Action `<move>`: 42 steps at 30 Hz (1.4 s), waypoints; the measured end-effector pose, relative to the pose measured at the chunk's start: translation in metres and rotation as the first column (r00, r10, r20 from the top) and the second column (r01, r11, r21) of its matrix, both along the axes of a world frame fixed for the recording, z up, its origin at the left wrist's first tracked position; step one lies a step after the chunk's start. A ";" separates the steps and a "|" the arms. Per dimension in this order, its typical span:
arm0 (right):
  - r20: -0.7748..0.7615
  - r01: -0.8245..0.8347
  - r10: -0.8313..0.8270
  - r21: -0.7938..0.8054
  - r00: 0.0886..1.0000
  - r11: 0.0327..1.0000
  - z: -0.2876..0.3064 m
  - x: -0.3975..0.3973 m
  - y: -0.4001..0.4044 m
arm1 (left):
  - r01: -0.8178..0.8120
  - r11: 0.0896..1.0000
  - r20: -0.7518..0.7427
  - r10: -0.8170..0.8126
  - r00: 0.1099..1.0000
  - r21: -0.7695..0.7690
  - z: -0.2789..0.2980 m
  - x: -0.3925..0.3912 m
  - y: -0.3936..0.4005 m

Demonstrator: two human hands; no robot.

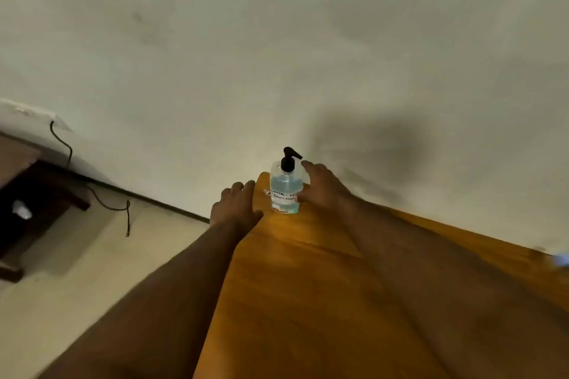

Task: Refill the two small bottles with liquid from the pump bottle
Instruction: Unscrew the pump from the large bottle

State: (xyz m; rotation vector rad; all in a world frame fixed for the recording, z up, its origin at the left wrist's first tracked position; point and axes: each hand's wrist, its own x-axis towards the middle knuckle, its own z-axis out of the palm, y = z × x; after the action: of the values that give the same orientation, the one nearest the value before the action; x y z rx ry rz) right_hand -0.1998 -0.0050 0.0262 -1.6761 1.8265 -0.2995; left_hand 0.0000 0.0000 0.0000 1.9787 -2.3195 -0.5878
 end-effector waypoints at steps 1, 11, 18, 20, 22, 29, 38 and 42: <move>0.037 0.014 -0.013 -0.019 0.999 1.000 -0.007 0.003 -0.007 | -0.009 0.999 -0.006 0.010 1.000 0.042 -0.006 -0.001 -0.005; 0.258 0.170 -0.140 -0.101 0.956 0.980 -0.063 0.009 -0.040 | -0.036 0.979 -0.064 0.050 0.997 0.200 -0.067 -0.007 -0.033; 0.247 0.165 -0.132 -0.118 0.960 0.979 -0.061 0.005 -0.019 | -0.010 0.984 -0.205 0.047 0.978 0.179 -0.066 -0.026 -0.026; 0.280 0.181 -0.146 -0.103 0.949 0.978 -0.056 0.001 -0.004 | -0.011 0.986 -0.249 0.052 0.967 0.165 -0.062 -0.030 -0.021; 0.335 0.207 -0.164 -0.098 0.928 0.973 -0.047 -0.009 0.020 | 0.020 0.989 -0.263 0.021 0.965 0.150 -0.057 -0.033 -0.009; 0.318 0.256 -0.208 -0.118 0.925 0.959 -0.022 -0.055 0.143 | 0.113 0.969 -0.356 -0.028 0.934 0.218 -0.044 -0.063 0.075; 0.388 0.408 -0.359 -0.049 0.849 0.912 -0.017 -0.120 0.320 | 0.273 0.898 -0.661 0.025 0.750 0.344 -0.016 -0.132 0.227; 0.403 0.419 -0.379 -0.014 0.833 0.908 -0.028 -0.138 0.362 | 0.392 0.878 -0.617 -0.151 0.772 0.275 -0.013 -0.158 0.258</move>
State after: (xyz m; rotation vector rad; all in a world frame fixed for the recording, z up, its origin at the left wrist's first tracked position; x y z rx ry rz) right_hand -0.3383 0.3565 -0.0022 -1.1647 1.8520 -0.8596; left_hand -0.1578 0.2581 -0.0133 1.2557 -2.1958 -1.5425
